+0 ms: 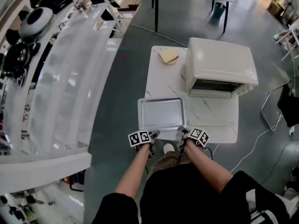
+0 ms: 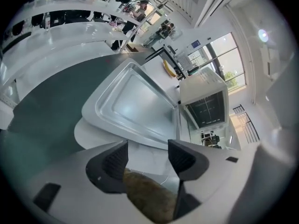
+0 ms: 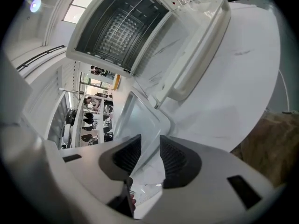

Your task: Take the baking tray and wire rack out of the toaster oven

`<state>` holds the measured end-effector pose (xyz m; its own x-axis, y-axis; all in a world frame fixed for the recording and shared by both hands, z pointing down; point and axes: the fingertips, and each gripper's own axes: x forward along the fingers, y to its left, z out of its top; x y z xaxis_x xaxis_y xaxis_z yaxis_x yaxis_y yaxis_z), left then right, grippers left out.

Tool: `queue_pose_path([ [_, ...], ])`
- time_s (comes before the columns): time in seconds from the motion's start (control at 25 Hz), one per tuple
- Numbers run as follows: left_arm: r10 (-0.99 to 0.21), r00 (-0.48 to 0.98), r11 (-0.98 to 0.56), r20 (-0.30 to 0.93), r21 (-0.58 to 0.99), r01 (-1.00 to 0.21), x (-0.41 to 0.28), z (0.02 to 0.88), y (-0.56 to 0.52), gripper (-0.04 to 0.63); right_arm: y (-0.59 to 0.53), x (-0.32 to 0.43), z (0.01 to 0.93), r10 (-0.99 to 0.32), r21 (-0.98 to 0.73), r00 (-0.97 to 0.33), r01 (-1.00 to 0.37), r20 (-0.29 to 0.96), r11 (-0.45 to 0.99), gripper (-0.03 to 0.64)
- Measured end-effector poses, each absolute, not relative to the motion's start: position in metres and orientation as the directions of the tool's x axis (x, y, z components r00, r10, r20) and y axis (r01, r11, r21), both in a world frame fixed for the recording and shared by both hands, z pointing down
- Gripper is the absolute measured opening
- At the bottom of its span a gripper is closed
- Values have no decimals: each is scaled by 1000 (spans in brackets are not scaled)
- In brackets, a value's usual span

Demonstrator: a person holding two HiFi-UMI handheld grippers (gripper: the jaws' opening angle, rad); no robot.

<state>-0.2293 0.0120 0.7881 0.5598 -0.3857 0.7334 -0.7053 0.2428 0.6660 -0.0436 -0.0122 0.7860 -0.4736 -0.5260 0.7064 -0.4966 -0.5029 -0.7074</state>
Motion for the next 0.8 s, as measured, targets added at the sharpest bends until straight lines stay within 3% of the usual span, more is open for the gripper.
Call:
queue_pose_path([
  [0.28, -608, 604, 141, 515, 819, -556, -195, 713, -22, 251, -34, -26, 710, -625, -800, -510, -471, 591, -372, 126],
  [0.56, -719, 648, -25, 250, 923, -385, -121, 637, -60, 71, -60, 61, 646, -757, -854, -445, -436, 478, -283, 50],
  [0.8, -731, 661, -58, 168, 950, -306, -47, 613, -96, 23, -79, 151, 618, -827, -864, -353, -419, 437, -278, 28],
])
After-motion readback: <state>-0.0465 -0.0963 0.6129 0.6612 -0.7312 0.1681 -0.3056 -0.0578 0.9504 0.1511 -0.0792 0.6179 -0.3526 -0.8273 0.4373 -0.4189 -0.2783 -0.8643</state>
